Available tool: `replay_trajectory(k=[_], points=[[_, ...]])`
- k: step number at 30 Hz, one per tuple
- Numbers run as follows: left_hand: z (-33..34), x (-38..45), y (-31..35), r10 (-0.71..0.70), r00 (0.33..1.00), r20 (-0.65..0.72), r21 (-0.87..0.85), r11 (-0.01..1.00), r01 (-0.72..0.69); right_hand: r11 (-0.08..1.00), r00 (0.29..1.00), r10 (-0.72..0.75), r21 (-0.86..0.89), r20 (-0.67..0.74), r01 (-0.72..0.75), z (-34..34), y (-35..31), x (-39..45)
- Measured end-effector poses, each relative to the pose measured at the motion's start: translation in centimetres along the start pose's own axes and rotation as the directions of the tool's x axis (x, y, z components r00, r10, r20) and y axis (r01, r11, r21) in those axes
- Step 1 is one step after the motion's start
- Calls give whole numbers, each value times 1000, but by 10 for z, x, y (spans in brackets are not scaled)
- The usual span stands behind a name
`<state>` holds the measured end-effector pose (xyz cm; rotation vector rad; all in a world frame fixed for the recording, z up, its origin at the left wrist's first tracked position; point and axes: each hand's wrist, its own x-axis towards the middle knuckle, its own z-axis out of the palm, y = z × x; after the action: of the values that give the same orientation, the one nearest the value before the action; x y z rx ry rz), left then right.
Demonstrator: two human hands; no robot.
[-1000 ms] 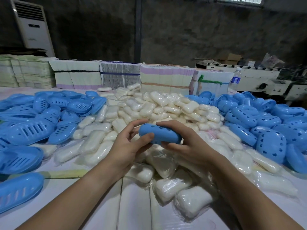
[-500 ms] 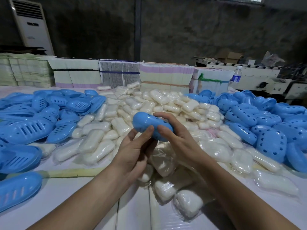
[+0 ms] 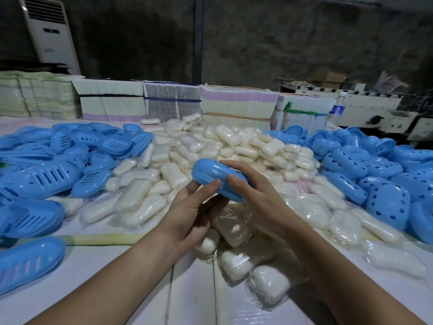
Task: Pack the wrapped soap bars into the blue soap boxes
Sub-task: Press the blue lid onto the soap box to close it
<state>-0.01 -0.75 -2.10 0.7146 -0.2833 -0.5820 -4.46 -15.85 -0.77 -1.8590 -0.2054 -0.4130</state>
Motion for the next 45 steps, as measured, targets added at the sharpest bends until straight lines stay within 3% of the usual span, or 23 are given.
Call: replay_trajectory(k=[8, 13, 23, 27, 31, 36, 41, 45], points=[[-2, -1, 2, 16, 1000, 15, 52, 998, -17, 997, 999, -34, -64, -1, 34, 0, -2, -4], [-5, -2, 5, 10, 998, 64, 144, 989, -19, 967, 994, -107, -230, 17, 108, -1, -1, -7], [-10, 1, 9, 16, 999, 40, 228, 973, -24, 895, 974, -226, -389, 32, 221, -6, 5, -5], [-22, 5, 16, 83, 982, 169, 521, 838, -160, 962, 982, -189, -198, 4, 186, -16, 1, -9], [-29, 9, 23, 170, 950, 263, 687, 658, -308, 983, 985, -170, -68, 14, 170, -24, -2, -10], [-32, 11, 24, 222, 932, 285, 735, 574, -361, 961, 979, -197, -190, 48, 202, -25, -2, -10], [-31, 11, 25, 263, 912, 315, 763, 502, -408, 953, 971, -231, -186, 55, 238, -28, -2, -9], [-32, 8, 24, 305, 896, 321, 828, 369, -422, 965, 981, -168, -187, 97, 183, -33, -2, -9]])
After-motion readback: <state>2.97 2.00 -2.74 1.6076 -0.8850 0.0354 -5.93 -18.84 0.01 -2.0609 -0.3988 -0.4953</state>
